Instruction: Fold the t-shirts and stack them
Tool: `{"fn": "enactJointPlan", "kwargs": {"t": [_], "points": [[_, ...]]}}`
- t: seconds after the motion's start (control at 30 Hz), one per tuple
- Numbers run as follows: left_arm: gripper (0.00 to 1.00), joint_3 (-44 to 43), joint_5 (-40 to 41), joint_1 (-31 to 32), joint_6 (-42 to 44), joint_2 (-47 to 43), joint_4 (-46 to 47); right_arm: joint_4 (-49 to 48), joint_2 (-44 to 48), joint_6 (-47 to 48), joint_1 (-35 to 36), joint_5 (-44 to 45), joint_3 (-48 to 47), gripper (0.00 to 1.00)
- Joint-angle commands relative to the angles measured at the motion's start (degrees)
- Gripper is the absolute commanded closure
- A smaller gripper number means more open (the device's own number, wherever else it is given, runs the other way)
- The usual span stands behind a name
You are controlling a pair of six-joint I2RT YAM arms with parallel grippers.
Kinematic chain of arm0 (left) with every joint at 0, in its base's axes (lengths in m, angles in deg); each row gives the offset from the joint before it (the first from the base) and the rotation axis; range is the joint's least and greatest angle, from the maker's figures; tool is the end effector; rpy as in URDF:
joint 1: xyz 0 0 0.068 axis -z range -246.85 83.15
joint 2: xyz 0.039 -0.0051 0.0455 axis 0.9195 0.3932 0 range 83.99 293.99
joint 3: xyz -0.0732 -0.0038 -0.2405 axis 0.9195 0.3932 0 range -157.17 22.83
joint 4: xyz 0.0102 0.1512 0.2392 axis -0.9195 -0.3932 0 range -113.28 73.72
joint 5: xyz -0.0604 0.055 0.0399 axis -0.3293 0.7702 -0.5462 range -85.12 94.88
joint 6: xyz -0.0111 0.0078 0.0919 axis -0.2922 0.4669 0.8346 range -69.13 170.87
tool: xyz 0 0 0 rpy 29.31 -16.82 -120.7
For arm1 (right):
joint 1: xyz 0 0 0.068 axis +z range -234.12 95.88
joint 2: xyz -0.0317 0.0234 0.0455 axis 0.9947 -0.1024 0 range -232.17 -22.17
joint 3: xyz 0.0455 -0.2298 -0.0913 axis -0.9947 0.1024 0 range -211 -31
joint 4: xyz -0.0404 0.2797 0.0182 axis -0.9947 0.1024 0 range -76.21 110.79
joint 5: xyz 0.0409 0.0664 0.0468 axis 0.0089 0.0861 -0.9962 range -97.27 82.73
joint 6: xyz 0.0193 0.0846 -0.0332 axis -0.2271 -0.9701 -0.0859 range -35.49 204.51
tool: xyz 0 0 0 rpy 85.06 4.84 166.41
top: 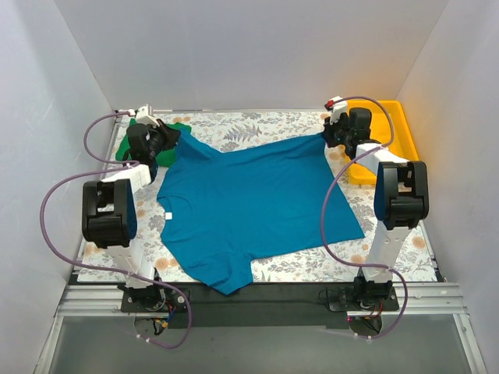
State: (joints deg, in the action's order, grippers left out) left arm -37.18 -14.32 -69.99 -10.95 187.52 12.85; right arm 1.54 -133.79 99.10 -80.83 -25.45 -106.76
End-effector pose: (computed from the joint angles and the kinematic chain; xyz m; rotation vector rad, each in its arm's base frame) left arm 0.4612 -0.0023 0.1695 -0.8168 1.7509 -1.0106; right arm 0.4998 0.0550 0.1686 -0.5059 1.8995 0.1853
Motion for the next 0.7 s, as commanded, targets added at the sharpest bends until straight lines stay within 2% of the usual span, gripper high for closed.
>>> {"fn": "enactJointPlan", "kwargs": {"t": [0.0,0.17,0.67], "points": [[1.0,2.86,-0.84,-0.9,0.39,-9.9,2.87,-2.69,-1.41,-1.23,0.05,-0.55,-2.98,0.99],[1.0,7.53,-0.05,-1.43,0.56,-16.41,2.43,-2.78,-1.68,-1.32,-0.21,-0.37,-2.72,0.99],[1.0,11.49,-1.36,-1.52,1.97,-21.78,-0.91,-2.78,-0.19,-0.79,-1.0,-0.19,-1.58,0.99]]}}
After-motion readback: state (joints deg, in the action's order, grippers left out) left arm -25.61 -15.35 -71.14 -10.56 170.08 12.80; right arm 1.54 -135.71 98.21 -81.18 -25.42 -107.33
